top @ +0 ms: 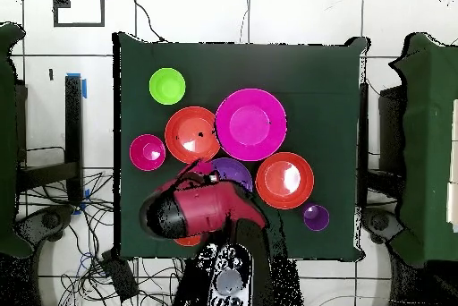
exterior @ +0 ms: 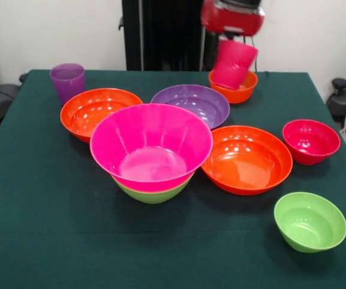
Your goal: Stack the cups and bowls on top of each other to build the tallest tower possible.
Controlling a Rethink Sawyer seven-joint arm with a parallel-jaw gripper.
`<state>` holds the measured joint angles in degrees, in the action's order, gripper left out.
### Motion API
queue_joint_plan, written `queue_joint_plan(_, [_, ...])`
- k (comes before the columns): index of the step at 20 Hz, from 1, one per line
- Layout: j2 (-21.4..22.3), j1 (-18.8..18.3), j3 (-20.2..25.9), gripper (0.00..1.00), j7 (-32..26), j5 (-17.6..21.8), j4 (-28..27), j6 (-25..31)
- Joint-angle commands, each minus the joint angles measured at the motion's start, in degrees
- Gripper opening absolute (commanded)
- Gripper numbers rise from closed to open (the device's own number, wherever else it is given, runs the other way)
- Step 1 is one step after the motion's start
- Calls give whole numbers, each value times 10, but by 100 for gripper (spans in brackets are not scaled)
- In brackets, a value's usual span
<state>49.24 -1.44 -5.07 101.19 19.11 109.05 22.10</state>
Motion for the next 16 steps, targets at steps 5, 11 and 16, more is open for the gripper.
queue_joint_plan(5, [167, -186, 187, 0, -268, -40, 50, 231])
queue_joint_plan(11, [170, -256, 246, 0, -306, -36, 51, 247])
queue_joint_plan(16, [136, -288, 279, 0, -288, -10, 65, 208])
